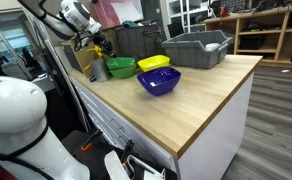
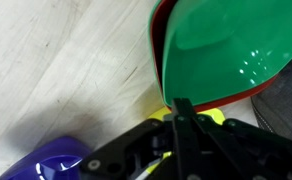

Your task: Remove the top green bowl from the stacked bowls and place it in between the blue and yellow bowls

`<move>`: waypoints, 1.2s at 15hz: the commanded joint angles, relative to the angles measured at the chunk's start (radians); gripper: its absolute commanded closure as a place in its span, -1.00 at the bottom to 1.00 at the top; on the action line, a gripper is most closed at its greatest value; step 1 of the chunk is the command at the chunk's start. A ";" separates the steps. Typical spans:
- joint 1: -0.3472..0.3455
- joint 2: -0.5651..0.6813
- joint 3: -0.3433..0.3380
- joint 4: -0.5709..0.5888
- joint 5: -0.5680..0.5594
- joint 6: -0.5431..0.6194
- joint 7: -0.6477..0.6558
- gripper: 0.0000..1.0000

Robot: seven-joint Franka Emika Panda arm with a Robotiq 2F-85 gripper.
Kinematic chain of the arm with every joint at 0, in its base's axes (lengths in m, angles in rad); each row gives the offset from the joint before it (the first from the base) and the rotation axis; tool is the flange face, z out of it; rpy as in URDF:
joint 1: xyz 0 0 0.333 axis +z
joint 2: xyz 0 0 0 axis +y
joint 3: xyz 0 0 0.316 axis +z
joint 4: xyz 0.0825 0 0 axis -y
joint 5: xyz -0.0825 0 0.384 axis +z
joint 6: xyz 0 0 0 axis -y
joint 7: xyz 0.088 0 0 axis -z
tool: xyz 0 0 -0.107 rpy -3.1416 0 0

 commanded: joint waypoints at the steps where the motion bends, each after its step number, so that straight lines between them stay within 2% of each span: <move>1: 0.022 -0.013 -0.007 0.011 0.051 0.012 -0.030 1.00; 8: 0.022 -0.018 -0.013 0.031 0.084 0.035 -0.097 1.00; 9: 0.022 -0.018 -0.013 0.026 0.083 0.037 -0.099 0.48; 11: 0.024 -0.021 -0.014 0.012 0.077 0.042 -0.100 0.37; 18: 0.035 -0.017 -0.008 -0.020 0.091 0.042 -0.076 -0.70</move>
